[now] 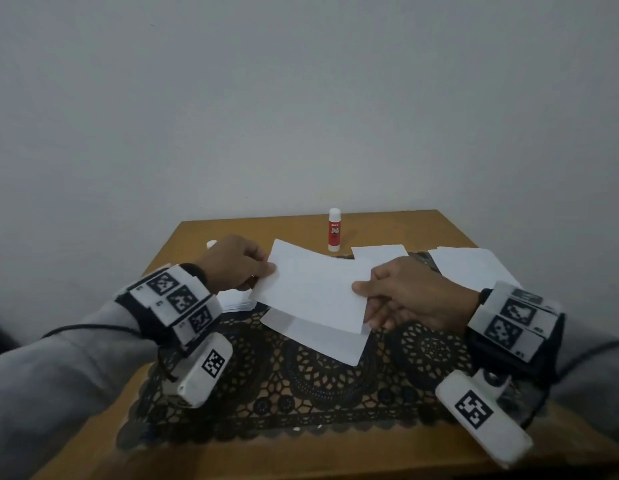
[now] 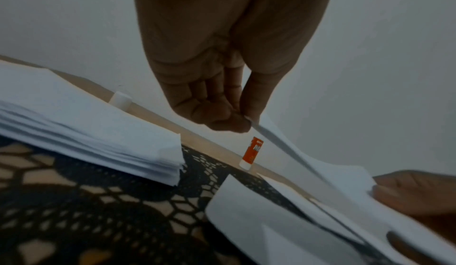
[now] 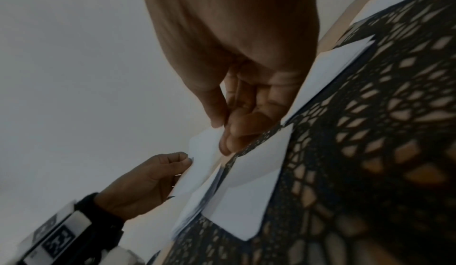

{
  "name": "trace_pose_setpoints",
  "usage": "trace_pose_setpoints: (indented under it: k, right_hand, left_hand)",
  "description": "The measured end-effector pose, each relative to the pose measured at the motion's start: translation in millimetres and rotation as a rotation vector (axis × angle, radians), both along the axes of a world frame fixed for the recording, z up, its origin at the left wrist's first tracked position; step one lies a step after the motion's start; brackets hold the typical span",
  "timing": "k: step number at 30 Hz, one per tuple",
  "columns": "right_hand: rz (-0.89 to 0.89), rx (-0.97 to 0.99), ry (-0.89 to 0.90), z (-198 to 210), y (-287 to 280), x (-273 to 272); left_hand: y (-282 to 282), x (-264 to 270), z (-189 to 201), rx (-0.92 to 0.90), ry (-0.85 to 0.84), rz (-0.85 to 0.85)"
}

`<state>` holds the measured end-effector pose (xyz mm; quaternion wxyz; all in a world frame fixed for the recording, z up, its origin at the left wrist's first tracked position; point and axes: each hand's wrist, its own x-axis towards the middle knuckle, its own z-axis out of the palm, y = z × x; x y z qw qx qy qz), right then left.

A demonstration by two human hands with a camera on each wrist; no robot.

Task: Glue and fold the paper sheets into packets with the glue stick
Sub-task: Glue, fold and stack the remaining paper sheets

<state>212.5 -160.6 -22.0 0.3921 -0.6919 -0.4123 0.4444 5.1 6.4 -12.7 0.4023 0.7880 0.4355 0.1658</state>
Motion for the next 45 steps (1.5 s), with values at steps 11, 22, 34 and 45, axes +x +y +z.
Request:
trace_pose_setpoints:
  k: [11, 22, 34, 45]
  right_hand:
    - [0.15, -0.153, -0.329, -17.5, 3.0, 4.8]
    - [0.174, -0.16, -0.46, -22.7, 5.4, 3.7]
    - [0.169, -0.133, -0.501, -26.6, 5.7, 2.7]
    - [0.185, -0.172, -0.679, -25.9, 8.5, -2.5]
  left_hand:
    - [2.5, 30.9, -17.5, 0.355, 0.432, -0.156]
    - [5.3, 33.3, -23.5, 0.313, 0.505, -0.199]
    - [6.8, 35.7, -27.3, 0.338, 0.525, -0.209]
    - [0.3, 40.6, -30.0, 0.41, 0.55, -0.183]
